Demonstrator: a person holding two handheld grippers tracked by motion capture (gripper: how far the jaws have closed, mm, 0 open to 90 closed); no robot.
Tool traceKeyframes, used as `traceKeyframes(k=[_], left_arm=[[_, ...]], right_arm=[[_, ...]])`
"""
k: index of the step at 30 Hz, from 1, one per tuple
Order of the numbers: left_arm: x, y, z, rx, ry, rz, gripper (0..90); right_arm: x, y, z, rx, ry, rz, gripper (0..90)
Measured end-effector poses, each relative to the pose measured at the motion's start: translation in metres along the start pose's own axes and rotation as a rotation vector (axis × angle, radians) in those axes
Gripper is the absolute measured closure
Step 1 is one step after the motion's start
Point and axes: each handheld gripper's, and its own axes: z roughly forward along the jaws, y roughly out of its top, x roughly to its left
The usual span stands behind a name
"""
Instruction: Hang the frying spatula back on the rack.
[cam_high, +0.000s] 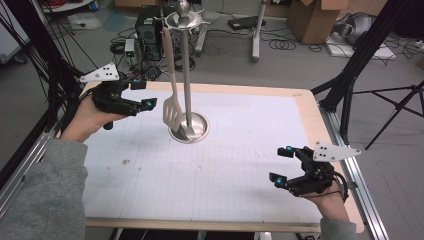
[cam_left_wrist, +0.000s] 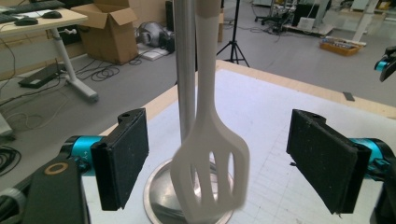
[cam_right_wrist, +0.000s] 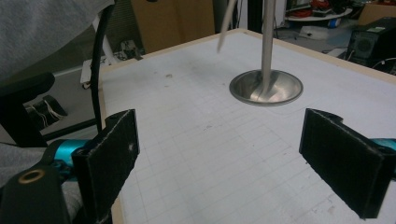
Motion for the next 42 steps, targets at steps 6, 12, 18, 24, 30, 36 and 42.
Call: traceKeyframes(k=[6, 12, 18, 24, 30, 36, 42], left_arm=[[-0.001, -0.003, -0.003, 0.010, -0.017, 0.013, 21.4], [-0.004, -0.008, -0.008, 0.020, -0.013, 0.030, 21.3], [-0.006, -0.019, -0.015, 0.009, -0.019, 0.017, 21.4], [-0.009, -0.029, -0.022, -0.011, -0.036, 0.005, 21.5], [-0.013, -0.038, -0.027, -0.015, -0.062, -0.008, 21.8], [-0.019, -0.047, -0.029, -0.026, -0.067, -0.001, 22.1], [-0.022, -0.056, -0.034, -0.040, -0.069, 0.008, 24.1]], right_arm=[[0.000, 0.000, 0.001, 0.001, 0.004, -0.001, 11.2], [-0.001, 0.000, 0.001, -0.001, -0.001, -0.006, 11.2], [-0.001, 0.001, 0.005, 0.008, 0.009, -0.004, 11.2], [-0.003, 0.002, 0.009, 0.009, 0.015, -0.002, 11.2], [-0.004, 0.003, 0.014, 0.017, 0.026, -0.007, 11.2], [-0.006, 0.004, 0.019, 0.019, 0.039, -0.009, 11.2], [-0.007, 0.005, 0.023, 0.020, 0.043, -0.014, 11.2]])
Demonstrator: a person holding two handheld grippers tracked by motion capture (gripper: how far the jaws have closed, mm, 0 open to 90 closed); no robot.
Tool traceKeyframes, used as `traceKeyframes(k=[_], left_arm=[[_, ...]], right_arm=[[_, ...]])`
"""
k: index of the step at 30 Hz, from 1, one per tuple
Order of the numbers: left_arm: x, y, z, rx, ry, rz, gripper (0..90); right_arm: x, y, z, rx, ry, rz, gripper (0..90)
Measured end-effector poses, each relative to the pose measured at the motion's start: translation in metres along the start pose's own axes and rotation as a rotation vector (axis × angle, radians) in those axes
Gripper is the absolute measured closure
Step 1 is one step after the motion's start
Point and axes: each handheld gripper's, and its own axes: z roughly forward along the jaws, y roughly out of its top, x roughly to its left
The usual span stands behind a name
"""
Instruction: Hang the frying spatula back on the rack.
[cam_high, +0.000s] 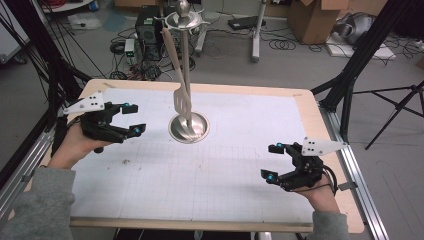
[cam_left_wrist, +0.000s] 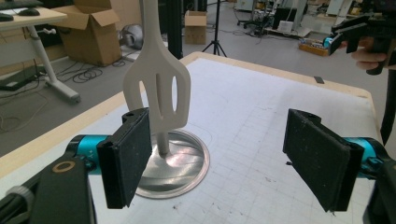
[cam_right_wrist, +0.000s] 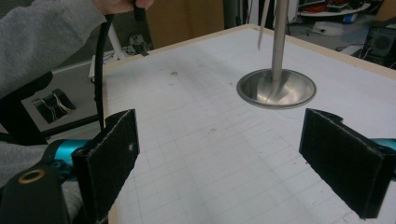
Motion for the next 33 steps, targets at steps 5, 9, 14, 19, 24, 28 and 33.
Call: traceKeyframes(k=[5, 9, 14, 19, 24, 28, 33], left_arm=[[-0.004, -0.004, -0.005, -0.002, 0.018, 0.009, 22.2], [-0.006, -0.007, -0.010, -0.012, 0.033, 0.014, 18.9], [-0.009, -0.014, -0.016, -0.014, 0.040, 0.013, 17.0], [-0.010, -0.021, -0.023, -0.014, 0.055, 0.008, 16.3], [-0.012, -0.026, -0.030, -0.015, 0.071, 0.011, 16.2], [-0.016, -0.030, -0.034, -0.016, 0.079, 0.013, 16.2], [-0.017, -0.035, -0.037, -0.012, 0.095, 0.008, 16.2]], right_arm=[[0.000, 0.001, 0.002, 0.005, 0.006, 0.004, 11.2], [-0.001, 0.001, 0.004, 0.006, 0.008, 0.004, 11.2], [-0.001, 0.001, 0.007, 0.008, 0.010, 0.000, 11.2], [-0.001, 0.002, 0.009, 0.014, 0.014, -0.003, 11.2], [-0.002, 0.002, 0.009, 0.011, 0.014, 0.001, 11.2], [-0.003, 0.002, 0.010, 0.013, 0.016, 0.001, 11.2], [-0.005, 0.002, 0.012, 0.017, 0.022, 0.004, 11.2]])
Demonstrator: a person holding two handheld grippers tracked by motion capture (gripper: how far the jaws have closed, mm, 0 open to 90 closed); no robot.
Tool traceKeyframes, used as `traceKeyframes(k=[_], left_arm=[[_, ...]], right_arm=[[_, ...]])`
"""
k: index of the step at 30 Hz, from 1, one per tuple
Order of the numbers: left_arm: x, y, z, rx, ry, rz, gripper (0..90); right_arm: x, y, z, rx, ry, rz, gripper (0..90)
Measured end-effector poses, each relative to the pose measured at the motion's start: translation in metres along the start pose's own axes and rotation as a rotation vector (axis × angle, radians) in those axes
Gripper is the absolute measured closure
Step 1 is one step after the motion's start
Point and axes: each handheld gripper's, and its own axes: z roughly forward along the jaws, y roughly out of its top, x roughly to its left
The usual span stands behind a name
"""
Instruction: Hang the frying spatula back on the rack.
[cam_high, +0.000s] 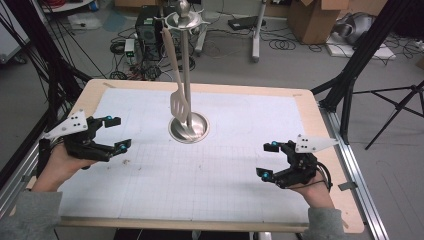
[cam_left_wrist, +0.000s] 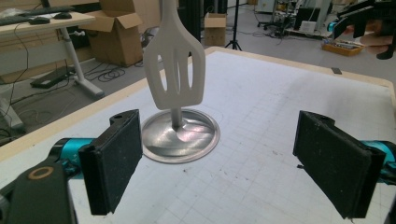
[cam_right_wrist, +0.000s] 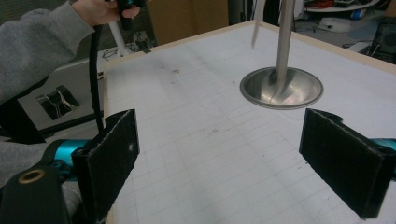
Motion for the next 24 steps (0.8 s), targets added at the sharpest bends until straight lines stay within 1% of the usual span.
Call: traceKeyframes(k=[2, 5, 9, 10, 11, 15, 19, 20, 21, 23, 24], left_arm=[[-0.001, -0.002, -0.002, 0.002, 0.005, -0.002, 16.2], [-0.001, -0.005, -0.004, 0.007, 0.017, -0.005, 16.2], [-0.001, -0.010, -0.009, 0.009, 0.036, -0.016, 16.2], [-0.001, -0.011, -0.010, 0.008, 0.041, -0.015, 16.2], [-0.001, -0.012, -0.013, 0.001, 0.045, -0.023, 16.2], [-0.002, -0.016, -0.022, -0.010, 0.056, -0.029, 16.2], [0.000, -0.018, -0.032, -0.029, 0.080, -0.037, 16.2], [0.000, -0.019, -0.034, -0.029, 0.083, -0.034, 16.2], [0.000, -0.019, -0.035, -0.029, 0.087, -0.036, 16.2], [0.000, -0.021, -0.037, -0.028, 0.096, -0.036, 16.2], [0.000, -0.022, -0.038, -0.027, 0.097, -0.036, 16.2]], right_arm=[[-0.001, 0.000, 0.001, -0.001, -0.002, -0.007, 11.2], [-0.001, 0.001, 0.002, 0.000, 0.003, -0.004, 11.2], [-0.003, 0.001, 0.003, -0.003, -0.004, -0.011, 11.2], [-0.003, 0.001, 0.003, -0.002, -0.003, -0.005, 11.2], [-0.003, 0.001, 0.003, -0.002, -0.005, -0.005, 11.2], [-0.005, 0.001, 0.003, -0.013, -0.011, -0.005, 11.2], [-0.006, 0.001, 0.002, -0.027, -0.016, -0.011, 11.2], [-0.006, 0.001, 0.001, -0.025, -0.016, -0.003, 11.2], [-0.007, 0.001, 0.001, -0.033, -0.019, -0.010, 11.2], [-0.007, 0.002, 0.001, -0.038, -0.020, 0.000, 11.2], [-0.008, 0.001, 0.000, -0.043, -0.022, -0.004, 11.2]])
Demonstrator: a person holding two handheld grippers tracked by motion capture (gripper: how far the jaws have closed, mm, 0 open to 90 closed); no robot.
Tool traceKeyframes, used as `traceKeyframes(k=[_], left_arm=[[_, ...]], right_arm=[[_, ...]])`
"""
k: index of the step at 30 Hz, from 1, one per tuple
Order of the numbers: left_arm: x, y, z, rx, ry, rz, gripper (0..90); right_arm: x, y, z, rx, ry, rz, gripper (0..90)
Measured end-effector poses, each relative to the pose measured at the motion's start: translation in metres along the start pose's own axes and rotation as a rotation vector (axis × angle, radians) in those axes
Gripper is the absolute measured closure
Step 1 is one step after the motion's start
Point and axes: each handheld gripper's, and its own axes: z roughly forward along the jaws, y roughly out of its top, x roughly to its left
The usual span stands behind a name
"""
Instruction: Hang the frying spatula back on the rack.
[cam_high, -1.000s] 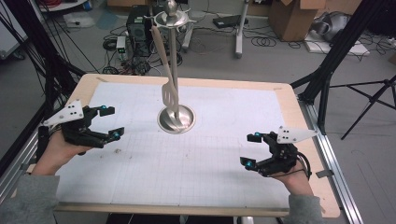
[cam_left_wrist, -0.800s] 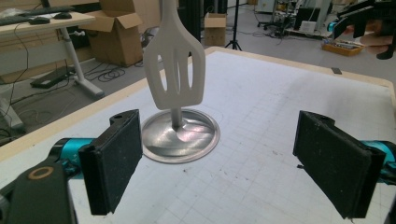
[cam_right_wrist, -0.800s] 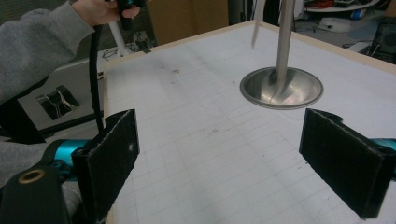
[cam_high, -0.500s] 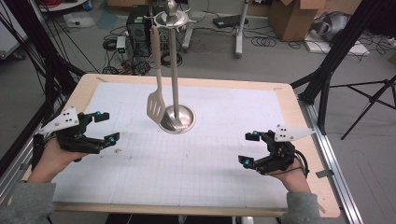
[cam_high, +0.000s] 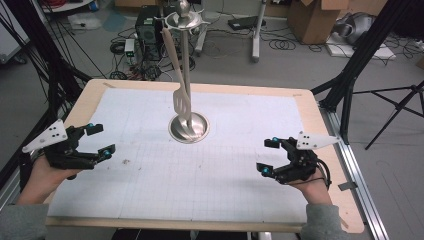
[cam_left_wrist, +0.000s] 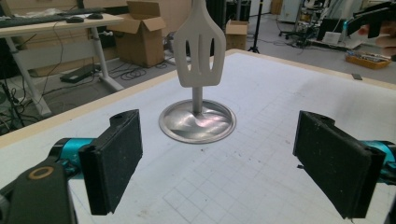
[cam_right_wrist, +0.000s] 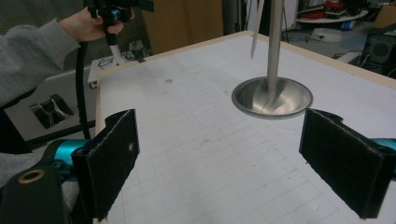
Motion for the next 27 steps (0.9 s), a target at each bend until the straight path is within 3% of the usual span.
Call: traceKeyframes(k=[7, 12, 27], left_arm=[[0.002, -0.008, -0.004, 0.008, 0.033, -0.007, 16.2], [0.001, -0.011, -0.007, -0.003, 0.043, -0.008, 16.3], [0.009, -0.029, -0.009, 0.033, 0.118, -0.040, 16.2]], right_arm=[[-0.002, -0.001, -0.003, -0.016, -0.025, 0.005, 11.2], [-0.005, -0.005, -0.009, -0.041, -0.103, 0.007, 11.2], [-0.012, -0.013, -0.021, -0.100, -0.195, 0.029, 11.2]])
